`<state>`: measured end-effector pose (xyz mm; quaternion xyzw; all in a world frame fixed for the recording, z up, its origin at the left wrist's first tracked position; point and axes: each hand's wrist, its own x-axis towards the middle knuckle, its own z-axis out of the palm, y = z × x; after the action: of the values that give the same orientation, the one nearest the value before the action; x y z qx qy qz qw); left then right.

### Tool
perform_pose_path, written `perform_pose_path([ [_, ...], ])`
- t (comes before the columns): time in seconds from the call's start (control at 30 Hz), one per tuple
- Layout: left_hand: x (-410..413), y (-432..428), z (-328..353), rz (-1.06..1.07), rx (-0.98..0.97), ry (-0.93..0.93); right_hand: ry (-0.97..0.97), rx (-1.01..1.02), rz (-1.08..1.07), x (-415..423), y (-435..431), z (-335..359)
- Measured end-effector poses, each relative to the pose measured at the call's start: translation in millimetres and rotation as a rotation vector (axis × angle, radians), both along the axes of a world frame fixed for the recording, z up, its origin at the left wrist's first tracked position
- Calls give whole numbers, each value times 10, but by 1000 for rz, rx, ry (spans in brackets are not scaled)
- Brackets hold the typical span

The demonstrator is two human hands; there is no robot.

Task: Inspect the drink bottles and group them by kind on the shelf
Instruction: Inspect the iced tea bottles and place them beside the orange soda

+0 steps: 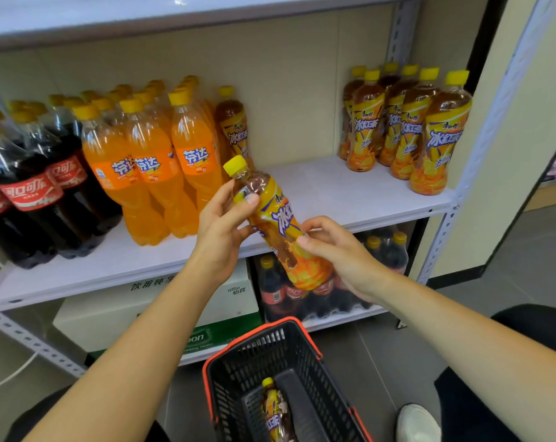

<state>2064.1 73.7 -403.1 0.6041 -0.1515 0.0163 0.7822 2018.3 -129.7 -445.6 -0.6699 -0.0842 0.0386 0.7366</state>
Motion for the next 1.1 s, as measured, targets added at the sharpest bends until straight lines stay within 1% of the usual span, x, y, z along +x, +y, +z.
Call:
perform_pose_path([
  [0.07, -16, -20, -13, -46, -15, -9, 6, -51, 38, 18, -36, 8],
  [0.27, -49, -49, -3, -96, -43, -66, -132, -226, -17, 36, -92, -17],
  [0.37, -95, -64, -10, -127, -39, -123, -170, -294, 7, 37, -107, -10],
  [0.47, -165, -92, -26, -131, 65, -207, -232, -330, 12, 5, -81, 10],
  [0.57, -226, -141, -60, -146, 209, -295, -259, -296, -25, -20, -73, -8],
  [0.63, -246, -146, -46, -143, 293, -343, -265, -258, -9, -34, -91, -37],
  [0.8, -258, -72, 83, -71, 493, -465, -293, -266, -7, -49, -123, -63],
  [0.93, -296, -24, 164, -46, 572, -569, -357, -386, -69, -33, -180, -92],
  [1.1, -332, 9, 185, 6, 730, -818, -438, -543, -133, -21, -201, -96],
])
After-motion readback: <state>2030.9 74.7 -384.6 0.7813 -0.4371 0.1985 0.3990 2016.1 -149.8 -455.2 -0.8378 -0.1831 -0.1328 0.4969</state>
